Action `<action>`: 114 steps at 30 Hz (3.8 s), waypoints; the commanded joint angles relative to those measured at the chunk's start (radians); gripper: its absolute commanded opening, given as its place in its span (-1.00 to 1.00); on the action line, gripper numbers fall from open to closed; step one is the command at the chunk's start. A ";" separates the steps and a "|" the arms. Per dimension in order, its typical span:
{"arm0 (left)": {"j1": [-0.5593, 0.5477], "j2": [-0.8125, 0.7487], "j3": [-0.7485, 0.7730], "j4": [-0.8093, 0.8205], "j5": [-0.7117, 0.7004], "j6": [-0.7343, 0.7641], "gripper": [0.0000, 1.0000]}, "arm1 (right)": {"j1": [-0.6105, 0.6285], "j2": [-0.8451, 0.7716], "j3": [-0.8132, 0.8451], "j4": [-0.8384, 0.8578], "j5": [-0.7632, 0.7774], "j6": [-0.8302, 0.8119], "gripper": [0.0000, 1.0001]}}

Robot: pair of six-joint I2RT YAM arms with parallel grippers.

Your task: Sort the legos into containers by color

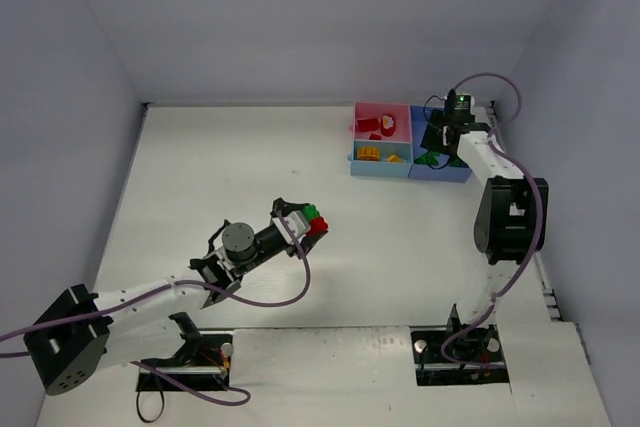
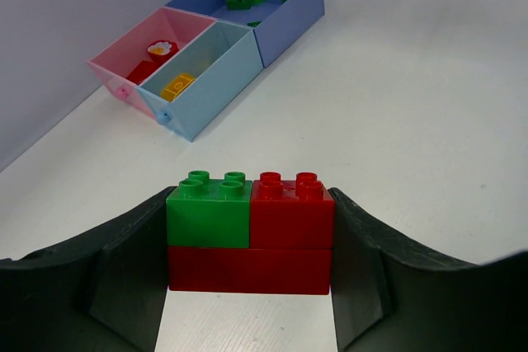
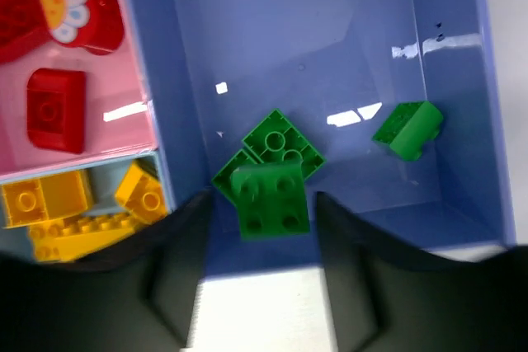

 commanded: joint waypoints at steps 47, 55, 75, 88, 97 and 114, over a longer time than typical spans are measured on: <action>0.022 0.086 0.165 0.085 0.090 0.065 -1.00 | 0.524 -0.495 -0.355 0.197 -0.851 0.027 0.41; 0.022 0.077 0.165 0.068 0.101 0.065 -1.00 | 0.536 -0.475 -0.352 0.207 -0.852 0.028 0.18; 0.022 0.078 0.168 0.049 0.079 0.098 0.02 | 0.549 -0.470 -0.363 0.208 -0.855 0.038 -1.00; 0.026 0.023 0.126 -0.017 0.036 0.121 0.48 | 0.549 -0.454 -0.340 0.208 -0.874 0.035 -1.00; 0.047 0.034 0.142 -0.069 0.024 0.070 0.67 | 0.549 -0.463 -0.345 0.208 -0.866 0.025 -1.00; 0.052 0.058 0.172 -0.095 0.015 0.084 0.67 | 0.549 -0.455 -0.338 0.208 -0.872 0.024 -1.00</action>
